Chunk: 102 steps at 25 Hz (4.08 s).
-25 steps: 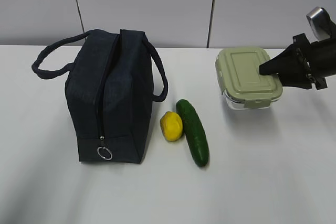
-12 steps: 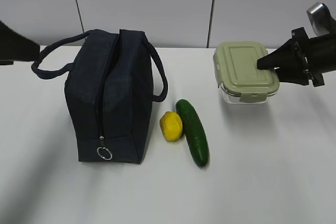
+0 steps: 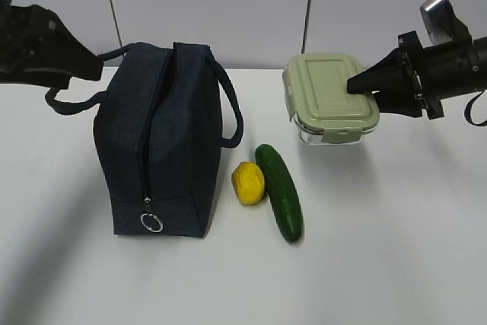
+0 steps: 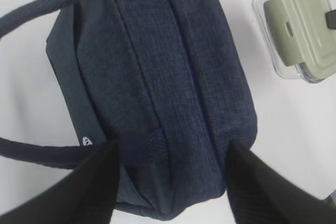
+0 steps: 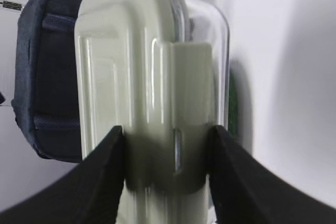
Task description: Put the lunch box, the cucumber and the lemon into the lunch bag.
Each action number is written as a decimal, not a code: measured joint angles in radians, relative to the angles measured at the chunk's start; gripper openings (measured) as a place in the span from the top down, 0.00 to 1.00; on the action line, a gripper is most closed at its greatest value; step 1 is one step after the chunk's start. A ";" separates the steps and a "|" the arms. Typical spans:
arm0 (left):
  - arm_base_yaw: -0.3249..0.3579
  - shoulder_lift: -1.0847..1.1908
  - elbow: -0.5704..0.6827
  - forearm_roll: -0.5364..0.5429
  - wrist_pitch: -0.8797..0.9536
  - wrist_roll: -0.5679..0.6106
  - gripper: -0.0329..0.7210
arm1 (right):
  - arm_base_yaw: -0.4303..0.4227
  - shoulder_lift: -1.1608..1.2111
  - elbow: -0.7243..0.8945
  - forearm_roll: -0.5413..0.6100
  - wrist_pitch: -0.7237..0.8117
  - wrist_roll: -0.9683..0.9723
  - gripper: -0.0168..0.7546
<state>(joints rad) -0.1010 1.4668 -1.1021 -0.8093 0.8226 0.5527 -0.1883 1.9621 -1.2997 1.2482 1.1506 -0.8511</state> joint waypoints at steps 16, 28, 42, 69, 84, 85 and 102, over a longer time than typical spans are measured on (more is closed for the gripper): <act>0.000 0.264 -0.123 -0.194 -0.011 0.170 0.37 | 0.068 -0.085 -0.009 0.074 0.004 0.002 0.52; -0.007 0.408 -0.176 -0.205 0.127 0.172 0.91 | 0.117 -0.096 -0.013 0.183 0.007 0.002 0.52; -0.163 0.419 -0.282 -0.073 0.054 0.116 0.97 | 0.201 -0.103 -0.013 0.311 0.007 0.012 0.52; -0.169 0.352 -0.296 0.024 0.044 0.001 0.97 | 0.263 -0.118 -0.013 0.408 -0.001 0.009 0.52; -0.169 0.252 -0.296 0.002 -0.005 -0.029 0.97 | 0.263 -0.092 -0.013 0.319 -0.001 0.009 0.52; -0.169 0.249 -0.296 0.001 -0.005 -0.029 0.97 | 0.263 -0.093 -0.013 0.316 -0.001 0.009 0.52; -0.169 0.245 -0.296 -0.037 -0.003 -0.030 0.97 | 0.263 -0.083 -0.013 0.204 -0.097 0.009 0.52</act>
<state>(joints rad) -0.2697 1.7114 -1.3981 -0.8464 0.8198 0.5228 0.0748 1.8793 -1.3123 1.4518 1.0536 -0.8422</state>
